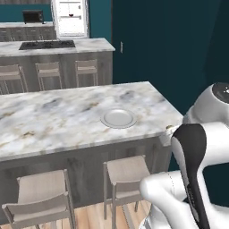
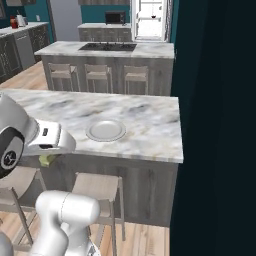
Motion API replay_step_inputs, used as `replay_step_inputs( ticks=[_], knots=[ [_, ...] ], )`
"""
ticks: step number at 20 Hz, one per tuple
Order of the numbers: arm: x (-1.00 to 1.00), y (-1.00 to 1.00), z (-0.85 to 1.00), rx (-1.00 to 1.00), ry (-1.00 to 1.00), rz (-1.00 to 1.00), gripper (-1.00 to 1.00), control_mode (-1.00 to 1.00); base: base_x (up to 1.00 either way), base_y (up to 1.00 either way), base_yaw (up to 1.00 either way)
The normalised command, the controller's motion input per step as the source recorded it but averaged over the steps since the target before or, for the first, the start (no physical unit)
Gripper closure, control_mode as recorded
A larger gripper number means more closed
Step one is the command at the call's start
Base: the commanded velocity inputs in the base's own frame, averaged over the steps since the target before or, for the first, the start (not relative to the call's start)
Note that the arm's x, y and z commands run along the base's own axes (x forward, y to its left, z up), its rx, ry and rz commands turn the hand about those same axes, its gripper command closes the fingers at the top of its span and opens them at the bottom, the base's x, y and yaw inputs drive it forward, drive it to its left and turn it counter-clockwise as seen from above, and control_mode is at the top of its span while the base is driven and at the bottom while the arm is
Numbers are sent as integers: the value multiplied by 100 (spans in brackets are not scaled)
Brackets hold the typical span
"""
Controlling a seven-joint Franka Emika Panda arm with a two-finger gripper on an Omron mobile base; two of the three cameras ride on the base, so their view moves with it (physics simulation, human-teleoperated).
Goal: Retrieve the butter from the fridge and place it on a plate on the dining table. Then retrieve the butter knife by the fridge and place it near the plate.
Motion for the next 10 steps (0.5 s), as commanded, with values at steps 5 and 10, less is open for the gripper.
replay_step_inputs(
  ticks=[5, 10],
  knots=[
    [89, -5, 42, 24, 16, -15, 100, -100, 0, 0, 0],
    [100, 0, 30, 13, 25, -20, 100, -100, 0, 0, 0]
  ],
)
